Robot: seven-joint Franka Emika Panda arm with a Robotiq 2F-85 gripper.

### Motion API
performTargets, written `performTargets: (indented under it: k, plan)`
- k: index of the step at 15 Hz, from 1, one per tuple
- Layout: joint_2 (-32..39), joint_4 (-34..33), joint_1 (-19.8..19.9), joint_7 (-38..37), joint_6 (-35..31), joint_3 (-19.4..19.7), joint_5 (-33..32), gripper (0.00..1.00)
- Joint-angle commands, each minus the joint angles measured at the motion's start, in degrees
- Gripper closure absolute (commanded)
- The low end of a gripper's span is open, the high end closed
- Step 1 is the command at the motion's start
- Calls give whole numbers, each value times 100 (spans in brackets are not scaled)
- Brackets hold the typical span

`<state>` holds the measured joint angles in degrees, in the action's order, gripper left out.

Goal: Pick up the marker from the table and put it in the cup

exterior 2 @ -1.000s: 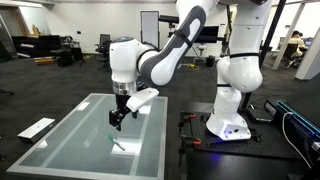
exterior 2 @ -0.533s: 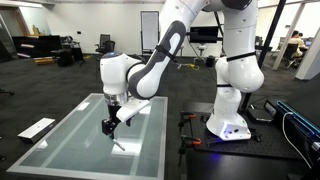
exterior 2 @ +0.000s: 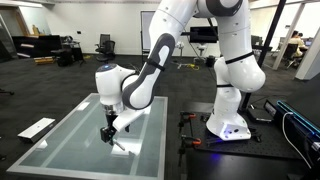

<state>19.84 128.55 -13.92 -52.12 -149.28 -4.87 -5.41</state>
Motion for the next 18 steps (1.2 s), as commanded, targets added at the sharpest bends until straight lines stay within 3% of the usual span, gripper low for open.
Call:
performTargets:
  k: [1, 7, 18]
  plan:
    - [258, -85, -201, -73, -477, 284, -139, 0]
    - [541, -59, -392, 22, -1370, 777, -155, 0]
    - [747, -153, -595, 132, -1412, 1030, -105, 0]
